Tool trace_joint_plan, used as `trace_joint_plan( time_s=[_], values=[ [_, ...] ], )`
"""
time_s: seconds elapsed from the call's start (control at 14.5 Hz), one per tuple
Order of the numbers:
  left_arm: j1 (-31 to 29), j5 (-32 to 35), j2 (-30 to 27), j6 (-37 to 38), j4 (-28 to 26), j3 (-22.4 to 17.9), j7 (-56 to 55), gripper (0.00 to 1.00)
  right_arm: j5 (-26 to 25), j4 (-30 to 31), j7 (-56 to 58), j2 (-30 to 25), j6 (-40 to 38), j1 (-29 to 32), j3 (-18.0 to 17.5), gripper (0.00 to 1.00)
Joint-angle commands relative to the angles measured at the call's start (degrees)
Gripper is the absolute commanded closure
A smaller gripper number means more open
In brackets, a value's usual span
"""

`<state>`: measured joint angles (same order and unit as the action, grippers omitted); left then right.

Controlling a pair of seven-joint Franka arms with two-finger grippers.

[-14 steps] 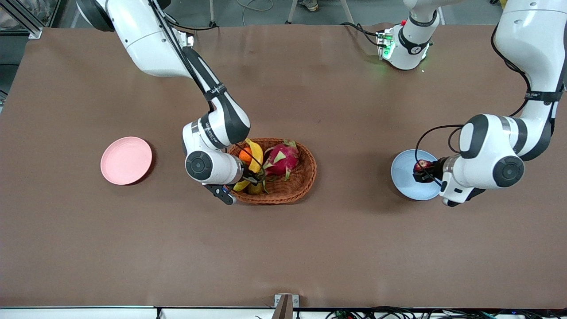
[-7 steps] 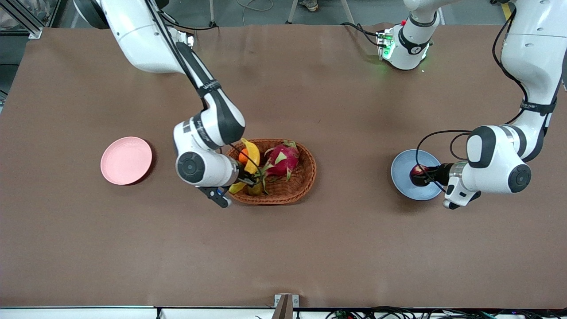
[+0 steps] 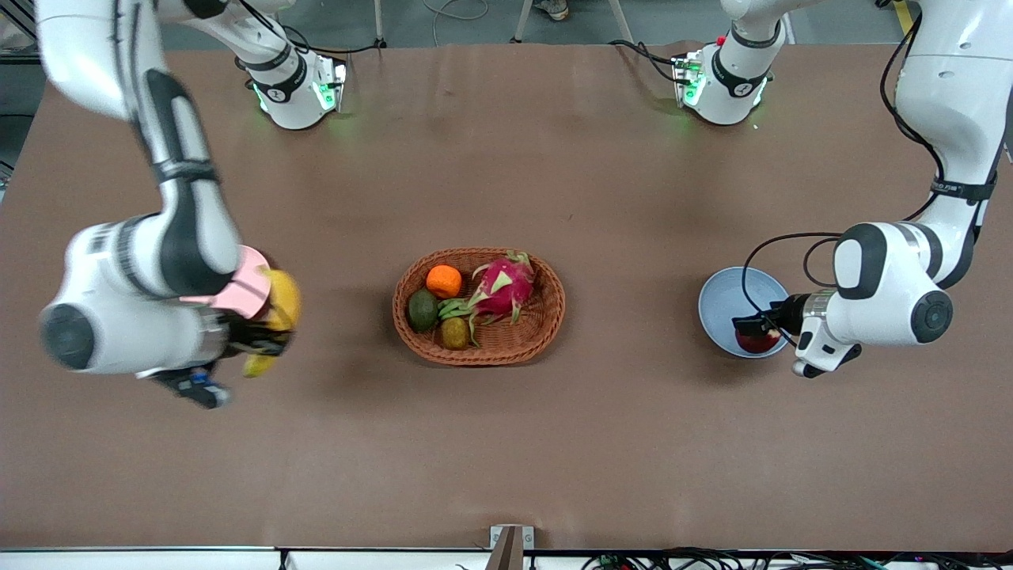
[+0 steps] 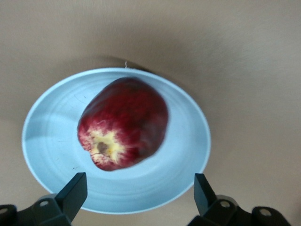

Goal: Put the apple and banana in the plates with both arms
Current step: 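Release the apple with the left gripper while the right gripper carries the banana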

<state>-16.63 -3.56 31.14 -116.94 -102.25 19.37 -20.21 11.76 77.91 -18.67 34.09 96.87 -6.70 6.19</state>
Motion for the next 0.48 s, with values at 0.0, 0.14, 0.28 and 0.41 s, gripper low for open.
trace_joint_plan(
  time_s=[0.0,0.14,0.28,0.41],
  values=[
    [0.54,-0.83,-5.29,3.2,-0.24,1.01,-0.35,0.0,-3.92,4.08,15.54,-0.43,3.32,7.03,-1.36,0.77],
    [0.54,-0.75,-7.92,5.31,0.73,1.99,-0.53,0.0,-6.56,7.5,22.25,-0.69,4.55,10.11,-1.36,0.77],
    [0.63,-0.31,-11.43,5.93,0.82,2.86,-0.62,0.0,-7.96,15.12,25.78,-2.7,8.14,11.53,-1.27,0.77],
    [0.63,0.31,-15.03,6.02,1.0,3.48,-0.36,0.0,-10.25,27.4,26.41,-8.91,18.04,12.32,-1.36,0.78]
  ],
)
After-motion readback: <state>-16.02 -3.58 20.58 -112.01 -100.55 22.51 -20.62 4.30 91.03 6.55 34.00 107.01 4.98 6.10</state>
